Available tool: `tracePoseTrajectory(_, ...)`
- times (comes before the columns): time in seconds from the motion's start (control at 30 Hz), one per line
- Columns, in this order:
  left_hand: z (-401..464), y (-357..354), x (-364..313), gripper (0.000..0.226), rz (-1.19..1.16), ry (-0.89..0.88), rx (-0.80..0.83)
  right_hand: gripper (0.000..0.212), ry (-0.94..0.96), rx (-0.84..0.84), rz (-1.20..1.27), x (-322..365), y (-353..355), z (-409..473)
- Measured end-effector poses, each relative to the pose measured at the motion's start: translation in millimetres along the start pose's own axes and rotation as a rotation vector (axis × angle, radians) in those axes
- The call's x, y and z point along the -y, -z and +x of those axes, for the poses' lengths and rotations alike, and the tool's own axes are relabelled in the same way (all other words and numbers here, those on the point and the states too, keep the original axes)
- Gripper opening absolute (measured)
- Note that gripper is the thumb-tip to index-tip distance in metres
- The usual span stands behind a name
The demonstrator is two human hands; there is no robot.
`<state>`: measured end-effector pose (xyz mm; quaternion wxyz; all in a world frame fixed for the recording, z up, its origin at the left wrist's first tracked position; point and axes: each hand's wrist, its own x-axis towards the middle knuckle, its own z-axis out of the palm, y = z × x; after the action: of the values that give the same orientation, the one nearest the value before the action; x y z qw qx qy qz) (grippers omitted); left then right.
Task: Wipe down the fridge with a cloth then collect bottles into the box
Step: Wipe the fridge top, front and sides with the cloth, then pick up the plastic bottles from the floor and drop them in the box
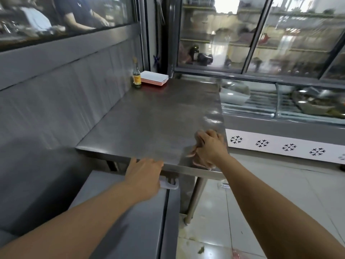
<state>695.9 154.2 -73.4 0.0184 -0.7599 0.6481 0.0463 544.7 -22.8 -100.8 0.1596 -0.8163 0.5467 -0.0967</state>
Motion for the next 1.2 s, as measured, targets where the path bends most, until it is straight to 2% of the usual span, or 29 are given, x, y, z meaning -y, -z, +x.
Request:
tracePoseTrajectory(0.1,-2.1,-2.4,2.4,0.044,-0.007,0.003,0.028,0.055,-0.071,0.151,-0.058,3.4,-13.8,-3.7)
tracePoseTrajectory(0.23,-17.0,-0.8,2.4,0.043,-0.036,0.013,0.039,0.052,0.069,0.145,-0.034,12.3,-14.1,-30.6)
tracePoseTrajectory(0.47,-76.4,13.1,19.2,0.042,-0.108,0.059,0.055,0.067,0.182,0.199,-0.117,40.2,-2.7,-120.3)
tracePoseTrajectory(0.63,-145.9,13.7,38.6,0.047,-0.162,0.083,0.112,0.071,0.237,0.234,-0.205,71.4,-12.1,-200.5)
tracePoseTrajectory(0.77,-208.4,0.7,53.3,0.046,-0.153,0.095,0.144,0.066,0.246,0.282,-0.28,99.6,-24.7,-273.1)
tracePoseTrajectory(0.9,-283.8,-26.6,72.2,0.046,-0.112,0.068,0.254,0.066,0.213,0.353,-0.288,124.8,-49.5,-352.0)
tracePoseTrajectory(1.2,-419.8,-93.5,104.9,0.039,-0.146,0.059,0.348,0.066,0.149,0.53,-0.306,147.4,-115.8,-496.0)
